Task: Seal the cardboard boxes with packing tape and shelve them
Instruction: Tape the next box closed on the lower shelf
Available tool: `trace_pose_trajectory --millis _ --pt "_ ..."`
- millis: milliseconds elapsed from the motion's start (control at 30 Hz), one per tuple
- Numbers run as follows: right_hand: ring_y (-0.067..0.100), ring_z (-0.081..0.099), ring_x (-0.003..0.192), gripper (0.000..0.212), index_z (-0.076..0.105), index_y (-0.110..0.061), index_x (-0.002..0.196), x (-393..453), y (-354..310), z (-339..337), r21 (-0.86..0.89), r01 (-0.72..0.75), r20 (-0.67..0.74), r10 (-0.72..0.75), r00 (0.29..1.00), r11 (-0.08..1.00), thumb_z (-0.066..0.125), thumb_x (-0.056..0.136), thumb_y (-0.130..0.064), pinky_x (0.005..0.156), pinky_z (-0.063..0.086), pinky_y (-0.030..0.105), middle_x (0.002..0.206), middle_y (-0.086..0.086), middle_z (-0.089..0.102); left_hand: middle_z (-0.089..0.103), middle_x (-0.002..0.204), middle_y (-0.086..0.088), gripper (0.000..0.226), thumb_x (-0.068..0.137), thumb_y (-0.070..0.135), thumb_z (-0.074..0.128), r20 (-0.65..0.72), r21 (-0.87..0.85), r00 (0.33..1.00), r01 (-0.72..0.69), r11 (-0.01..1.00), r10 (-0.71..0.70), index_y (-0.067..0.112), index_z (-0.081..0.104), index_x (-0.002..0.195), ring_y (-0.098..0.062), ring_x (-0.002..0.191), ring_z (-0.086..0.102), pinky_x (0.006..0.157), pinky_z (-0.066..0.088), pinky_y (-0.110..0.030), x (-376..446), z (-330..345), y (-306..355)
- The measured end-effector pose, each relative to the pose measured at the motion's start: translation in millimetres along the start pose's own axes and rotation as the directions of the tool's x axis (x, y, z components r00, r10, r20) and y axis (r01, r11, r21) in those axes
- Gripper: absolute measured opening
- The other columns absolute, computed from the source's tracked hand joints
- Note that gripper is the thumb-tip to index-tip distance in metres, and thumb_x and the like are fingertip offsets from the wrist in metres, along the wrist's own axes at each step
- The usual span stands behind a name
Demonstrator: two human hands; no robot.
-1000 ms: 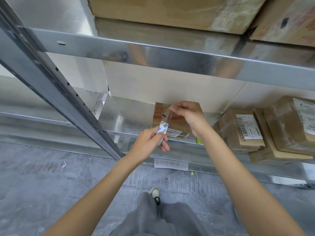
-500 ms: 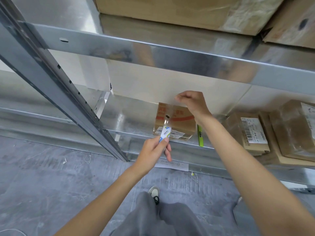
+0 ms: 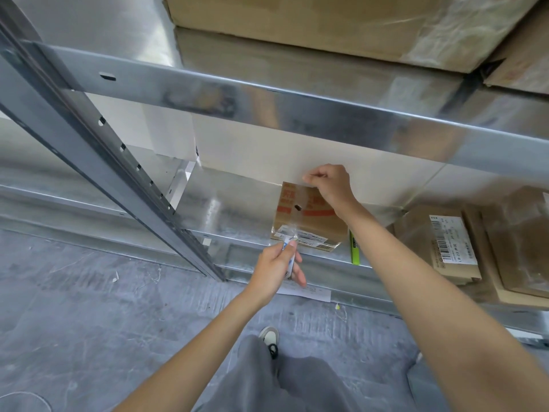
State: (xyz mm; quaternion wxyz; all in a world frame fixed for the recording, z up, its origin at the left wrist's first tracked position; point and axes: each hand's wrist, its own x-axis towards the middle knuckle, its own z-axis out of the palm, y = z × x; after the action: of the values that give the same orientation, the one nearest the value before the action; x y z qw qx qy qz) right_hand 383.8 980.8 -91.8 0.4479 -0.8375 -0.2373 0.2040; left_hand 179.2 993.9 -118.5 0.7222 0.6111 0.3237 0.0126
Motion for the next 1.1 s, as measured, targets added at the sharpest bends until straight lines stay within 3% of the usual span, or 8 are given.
trace_pose_trajectory --millis 100,233,433,533,633,767,967,1100 --pt "0.008 0.056 0.075 0.012 0.075 0.000 0.088 2.9 0.8 3.9 -0.133 -0.010 0.020 0.013 1.000 0.991 0.069 0.086 -0.010 0.060 0.035 0.001 0.090 0.009 0.072 0.065 0.055 -0.012 0.037 0.105 0.027 0.038 -0.001 -0.013 1.000 0.015 1.000 -0.015 0.003 0.053 0.082 -0.014 0.055 0.061 0.069 0.047 -0.016 1.5 -0.2 1.0" --pt "0.026 0.063 0.091 0.027 0.068 0.008 0.100 17.9 -4.9 5.7 -0.162 -0.303 0.055 0.315 0.947 0.939 0.072 0.082 -0.012 0.071 0.043 0.023 0.098 0.016 0.069 0.070 0.088 -0.011 0.019 0.103 0.028 0.045 -0.066 -0.009 0.998 -0.020 1.000 0.020 0.013 0.040 0.113 -0.027 0.055 0.068 0.074 0.050 -0.029 2.0 4.2 -2.9" --pt "0.024 0.057 0.080 0.010 0.060 -0.005 0.089 26.5 -17.3 3.8 -0.306 -0.501 0.140 0.558 0.818 0.810 0.065 0.081 -0.008 0.067 0.045 0.028 0.091 0.009 0.059 0.056 0.120 0.009 0.067 0.096 0.024 0.059 -0.073 0.104 0.986 -0.141 0.985 0.149 0.058 0.024 0.141 -0.031 0.078 0.071 0.077 0.059 -0.044 13.2 -12.5 -4.5" --pt "0.021 0.051 0.070 0.010 0.051 -0.007 0.077 23.6 -11.6 14.1 -0.332 -0.442 0.078 0.491 0.867 0.833 0.060 0.081 -0.005 0.060 0.040 0.024 0.079 0.007 0.054 0.058 0.113 0.026 0.065 0.093 0.021 0.061 -0.032 0.119 0.992 -0.121 0.985 0.126 0.057 0.033 0.139 -0.028 0.090 0.067 0.075 0.060 -0.048 15.2 -21.1 -2.5" --pt "0.019 0.048 0.063 0.011 0.049 -0.007 0.076 17.7 -2.4 15.6 -0.241 -0.409 0.022 0.426 0.904 0.880 0.056 0.084 -0.003 0.058 0.039 0.024 0.070 0.004 0.049 0.059 0.117 -0.001 0.066 0.093 0.017 0.063 0.005 0.054 0.999 -0.047 0.997 0.047 0.055 0.035 0.139 -0.030 0.087 0.072 0.070 0.061 -0.044 16.5 -25.8 0.9" --pt "0.025 0.046 0.073 0.032 0.038 -0.014 0.061 -2.9 14.8 16.0 -0.334 -0.182 -0.011 0.189 0.982 0.925 0.041 0.092 -0.006 0.052 0.026 0.031 0.066 0.003 0.044 0.062 0.118 -0.007 0.066 0.092 0.015 0.065 0.049 0.056 0.999 -0.022 0.998 0.019 0.052 0.036 0.138 -0.028 0.083 0.074 0.067 0.060 -0.041 21.8 -35.1 3.6" --pt "0.025 0.054 0.109 0.038 0.050 -0.015 0.133 -51.8 42.1 -4.7 -0.538 0.154 0.162 -0.078 0.984 0.829 0.026 0.106 -0.028 0.077 0.030 0.029 0.121 0.006 0.060 0.062 0.114 -0.005 0.064 0.092 0.010 0.065 0.206 0.149 0.978 -0.018 0.989 -0.013 0.047 0.039 0.137 -0.031 0.081 0.074 0.064 0.056 -0.039 34.2 -55.6 19.1" --pt "0.027 0.057 0.104 0.036 0.051 -0.019 0.125 -57.6 51.9 -5.4 -0.566 0.138 0.121 -0.084 0.989 0.813 0.027 0.105 -0.034 0.078 0.040 0.035 0.114 0.005 0.063 0.064 0.112 -0.009 0.064 0.092 0.011 0.065 0.271 0.186 0.961 0.004 0.982 -0.055 0.049 0.038 0.136 -0.036 0.086 0.073 0.057 0.055 -0.033 41.9 -61.0 24.5"
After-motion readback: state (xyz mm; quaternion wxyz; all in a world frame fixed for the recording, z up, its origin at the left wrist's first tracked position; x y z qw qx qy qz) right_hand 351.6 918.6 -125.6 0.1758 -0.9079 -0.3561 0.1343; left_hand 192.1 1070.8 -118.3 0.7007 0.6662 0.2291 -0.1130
